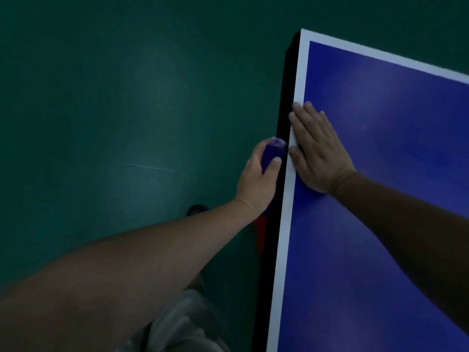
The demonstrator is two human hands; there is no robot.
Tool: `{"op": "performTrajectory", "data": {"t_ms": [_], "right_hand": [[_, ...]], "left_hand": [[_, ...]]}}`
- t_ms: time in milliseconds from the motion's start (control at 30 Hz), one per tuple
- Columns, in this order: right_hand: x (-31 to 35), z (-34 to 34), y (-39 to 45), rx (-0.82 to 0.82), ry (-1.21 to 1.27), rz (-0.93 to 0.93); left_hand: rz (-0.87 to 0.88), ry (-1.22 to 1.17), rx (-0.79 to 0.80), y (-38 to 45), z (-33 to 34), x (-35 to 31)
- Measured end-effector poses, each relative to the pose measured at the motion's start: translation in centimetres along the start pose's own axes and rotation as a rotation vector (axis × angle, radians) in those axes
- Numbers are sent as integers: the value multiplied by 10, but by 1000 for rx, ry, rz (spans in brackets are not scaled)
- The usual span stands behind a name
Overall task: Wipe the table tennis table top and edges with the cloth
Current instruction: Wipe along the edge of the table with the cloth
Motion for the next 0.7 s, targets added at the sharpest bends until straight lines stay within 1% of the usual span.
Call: {"op": "performTrajectory", "data": {"t_ms": [67, 167, 233, 333, 567, 633, 700], "right_hand": [[-2, -1, -2, -15, -7, 21], [-4, -4, 1, -8, -22, 23], [-4, -3, 1, -3, -29, 26], [-4, -1, 1, 4, -30, 30], [-3, -3, 0, -8, -26, 23], [-3, -2, 0, -6, 1, 32], [-5, -3, 0, -13, 20, 45]], "left_hand": [[16, -15, -8, -15, 0, 4], [39, -21, 36, -45, 5, 15], [35, -34, 29, -51, 6, 21], [29, -20, -2, -28, 6, 14], [12, 76, -67, 71, 4, -31], [20, 63, -79, 75, 4, -34], [37, 38, -86, 62, 5, -29]]}}
Point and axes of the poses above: each hand's wrist, its own y-axis towards the middle knuckle, its own z-axis out of the palm, x = y × z, the point moved 10 cm from there along y, towards the middle knuckle, and after that the axes turned 1 degree about x, right-handed, at the moved point
